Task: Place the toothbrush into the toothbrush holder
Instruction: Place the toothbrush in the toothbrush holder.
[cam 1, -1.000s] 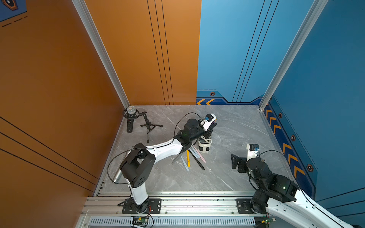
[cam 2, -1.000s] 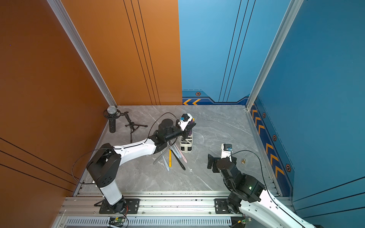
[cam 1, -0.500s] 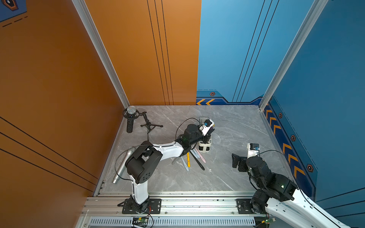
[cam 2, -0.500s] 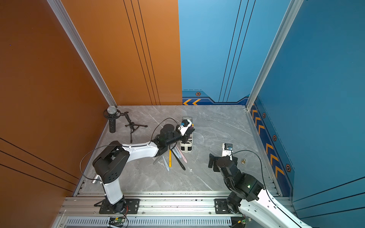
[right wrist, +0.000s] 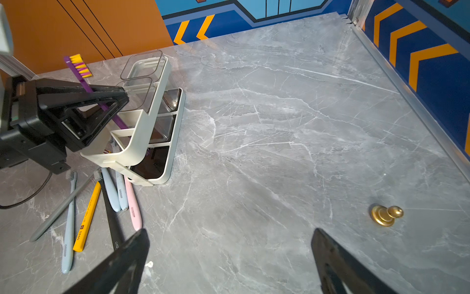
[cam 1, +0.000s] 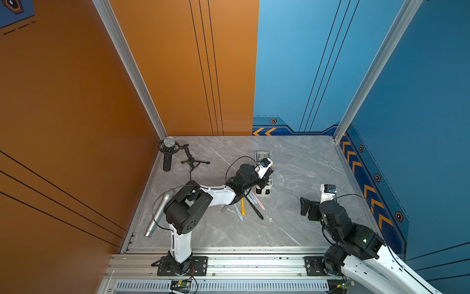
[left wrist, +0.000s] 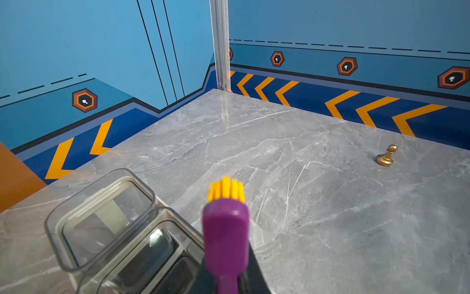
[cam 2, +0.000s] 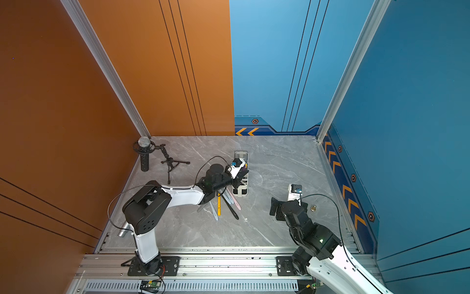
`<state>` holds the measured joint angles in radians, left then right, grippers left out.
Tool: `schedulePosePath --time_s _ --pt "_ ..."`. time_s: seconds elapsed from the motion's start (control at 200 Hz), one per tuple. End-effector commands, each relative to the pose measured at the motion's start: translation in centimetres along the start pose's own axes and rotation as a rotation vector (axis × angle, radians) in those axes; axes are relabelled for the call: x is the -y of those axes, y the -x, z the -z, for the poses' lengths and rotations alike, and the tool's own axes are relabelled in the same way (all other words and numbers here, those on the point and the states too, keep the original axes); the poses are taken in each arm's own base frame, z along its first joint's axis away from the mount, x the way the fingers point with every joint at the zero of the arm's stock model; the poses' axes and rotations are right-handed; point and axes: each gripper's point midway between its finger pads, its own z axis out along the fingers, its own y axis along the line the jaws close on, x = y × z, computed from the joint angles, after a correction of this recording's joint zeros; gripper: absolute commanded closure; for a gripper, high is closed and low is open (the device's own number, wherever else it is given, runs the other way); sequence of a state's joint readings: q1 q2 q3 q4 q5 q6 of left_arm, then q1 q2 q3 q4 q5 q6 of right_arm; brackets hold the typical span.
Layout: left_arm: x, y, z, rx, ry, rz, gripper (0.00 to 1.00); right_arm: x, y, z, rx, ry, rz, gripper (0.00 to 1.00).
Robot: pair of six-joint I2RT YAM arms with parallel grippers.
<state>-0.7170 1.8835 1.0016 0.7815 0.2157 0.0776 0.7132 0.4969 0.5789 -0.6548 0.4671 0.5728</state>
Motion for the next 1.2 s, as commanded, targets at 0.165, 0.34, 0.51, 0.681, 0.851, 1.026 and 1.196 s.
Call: schedulePosePath --time_s 0.165,0.34,0.51,0.681,0.851,1.026,1.196 --pt "0.0 0.1 -0.1 0.026 -0.029 0.014 0.78 0.5 -0.2 0.0 -0.011 -0.002 0.003 0.0" --pt "0.2 0.2 -0.2 0.033 -0.037 0.013 0.57 0.3 -0.3 -0.1 -0.017 0.006 0.003 0.0" --pt "0.3 0.4 -0.2 0.038 -0.039 0.008 0.5 0.2 -0.2 -0.1 -0.019 0.011 0.009 0.0" --pt "0.6 1.3 0.2 0.055 -0.037 -0.009 0.43 -0.4 -0.4 -0.4 -0.046 0.024 0.037 0.0" --pt "0.8 2.9 1.1 0.083 -0.025 -0.028 0.39 -0.9 -0.4 -0.8 -0.078 0.023 0.076 0.0" --pt "0.6 4.3 2.4 0.107 0.01 -0.015 0.35 -1.3 -0.6 -1.1 -0.103 0.025 0.097 0.0" --pt "0.3 3.6 4.8 0.093 0.07 0.027 0.31 -4.4 -1.1 -0.6 -0.166 0.188 0.136 0.0"
